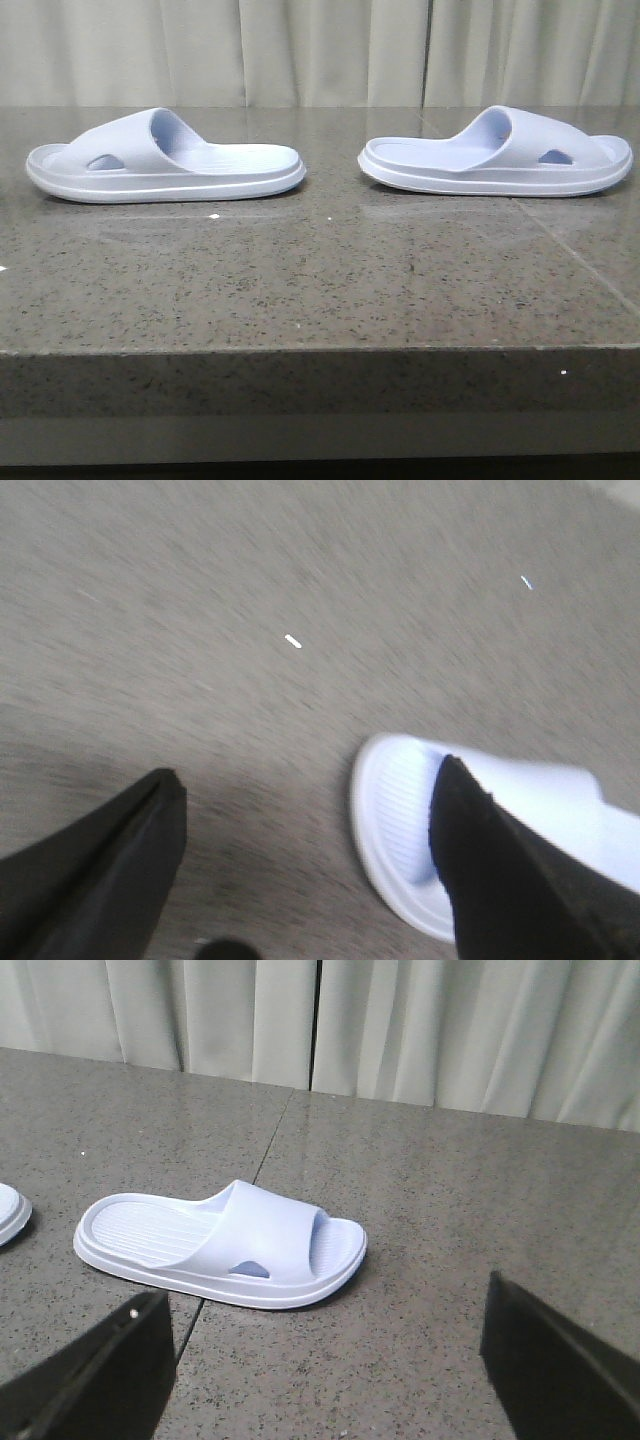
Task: Insert blue slippers together front up
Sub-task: 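Lower the left gripper onto the heel of the slipper in front of it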
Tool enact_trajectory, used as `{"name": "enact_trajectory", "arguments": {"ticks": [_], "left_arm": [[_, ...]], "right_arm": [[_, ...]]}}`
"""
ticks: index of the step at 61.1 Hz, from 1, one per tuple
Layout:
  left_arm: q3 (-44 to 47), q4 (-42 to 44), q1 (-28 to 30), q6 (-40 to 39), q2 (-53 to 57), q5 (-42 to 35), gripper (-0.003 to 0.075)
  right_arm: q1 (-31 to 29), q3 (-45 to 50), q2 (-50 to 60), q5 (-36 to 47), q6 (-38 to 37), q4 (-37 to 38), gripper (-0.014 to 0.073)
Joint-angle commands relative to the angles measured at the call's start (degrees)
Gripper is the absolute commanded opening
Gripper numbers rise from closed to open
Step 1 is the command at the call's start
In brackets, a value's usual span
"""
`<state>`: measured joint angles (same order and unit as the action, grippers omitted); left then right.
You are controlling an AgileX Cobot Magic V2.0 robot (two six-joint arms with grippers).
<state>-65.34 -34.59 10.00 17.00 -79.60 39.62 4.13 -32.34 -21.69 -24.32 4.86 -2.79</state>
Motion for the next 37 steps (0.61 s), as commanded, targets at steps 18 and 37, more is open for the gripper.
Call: {"name": "enact_trajectory", "arguments": {"ticks": [18,37], "left_arm": [[-17.3,-13.3,2.7,9.0,-20.0,20.4,0.0494],[-20.5,-12.9,2.7,10.4,-25.9,25.1,0.0440]], "right_arm": [[-0.4,-1.9,-0.8,4.1,0.3,-0.5,0.0642],[-0.4,-1.9,-0.8,4.1,0.3,-0.5,0.0642]]}}
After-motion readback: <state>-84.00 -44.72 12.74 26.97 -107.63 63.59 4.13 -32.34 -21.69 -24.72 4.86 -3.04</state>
